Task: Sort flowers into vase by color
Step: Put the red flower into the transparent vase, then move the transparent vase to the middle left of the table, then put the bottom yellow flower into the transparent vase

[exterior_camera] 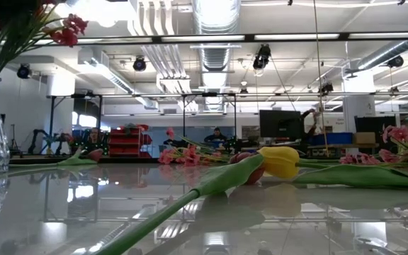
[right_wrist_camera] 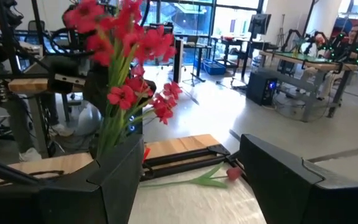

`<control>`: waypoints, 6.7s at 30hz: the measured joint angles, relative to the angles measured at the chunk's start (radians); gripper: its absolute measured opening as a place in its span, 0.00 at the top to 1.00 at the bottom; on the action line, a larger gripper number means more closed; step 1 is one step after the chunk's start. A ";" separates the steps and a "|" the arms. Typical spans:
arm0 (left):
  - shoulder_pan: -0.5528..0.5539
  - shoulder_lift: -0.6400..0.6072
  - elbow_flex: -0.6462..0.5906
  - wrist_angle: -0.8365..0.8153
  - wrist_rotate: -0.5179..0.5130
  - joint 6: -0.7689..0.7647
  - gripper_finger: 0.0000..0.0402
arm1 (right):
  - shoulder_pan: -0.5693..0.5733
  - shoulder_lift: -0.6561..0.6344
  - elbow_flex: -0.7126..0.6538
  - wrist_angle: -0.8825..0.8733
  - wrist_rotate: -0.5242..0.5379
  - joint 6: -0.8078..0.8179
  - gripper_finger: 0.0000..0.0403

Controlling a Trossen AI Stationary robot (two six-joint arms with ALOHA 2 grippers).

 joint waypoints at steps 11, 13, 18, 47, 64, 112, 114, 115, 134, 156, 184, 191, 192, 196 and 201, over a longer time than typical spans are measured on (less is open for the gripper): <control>0.000 -0.003 0.039 -0.150 0.059 -0.014 0.98 | 0.000 0.000 0.000 -0.036 0.016 -0.002 0.36; 0.000 -0.003 0.025 -0.151 0.088 -0.014 0.96 | 0.000 0.000 0.000 -0.053 0.016 -0.002 0.36; 0.000 0.018 -0.016 -0.154 0.115 0.007 0.85 | 0.000 0.000 0.000 -0.084 0.015 -0.002 0.36; -0.008 0.394 -0.012 0.103 0.272 0.205 0.80 | 0.051 0.024 -0.002 -0.233 0.007 -0.046 0.36; -0.033 0.499 0.179 -0.030 0.536 0.112 0.53 | 0.081 0.276 0.000 -0.021 -0.156 0.002 0.21; -0.033 0.520 0.607 -0.029 0.388 0.382 0.55 | 0.094 0.841 0.375 0.288 -0.359 -0.013 0.28; -0.033 0.514 0.609 -0.028 0.371 0.382 0.55 | 0.094 0.876 0.416 0.278 -0.350 -0.022 0.28; -0.033 0.510 0.609 -0.028 0.368 0.382 0.55 | 0.095 0.893 0.438 0.276 -0.347 -0.022 0.27; -0.033 0.491 0.578 -0.046 0.367 0.350 0.55 | -0.033 0.956 0.579 0.163 -0.246 0.000 0.30; -0.034 0.436 0.366 -0.155 0.386 0.121 0.62 | -0.091 0.714 0.511 -0.361 -0.255 -0.020 0.14; -0.034 0.388 -0.135 -0.197 0.433 -0.287 0.62 | 0.257 0.098 -0.094 -0.976 -0.294 0.932 0.20; -0.034 0.390 -0.216 -0.101 0.401 -0.269 0.62 | 0.405 0.117 -0.096 -1.198 -0.395 0.986 0.20; -0.034 0.389 -0.220 -0.094 0.384 -0.268 0.62 | 0.419 0.126 -0.101 -1.215 -0.404 0.998 0.20; -0.034 0.388 -0.225 -0.101 0.361 -0.272 0.62 | 0.460 0.168 -0.111 -1.207 -0.438 1.023 0.20; -0.034 0.386 -0.177 -0.158 0.412 -0.287 0.62 | 0.469 0.237 -0.119 -1.203 -0.449 1.027 0.20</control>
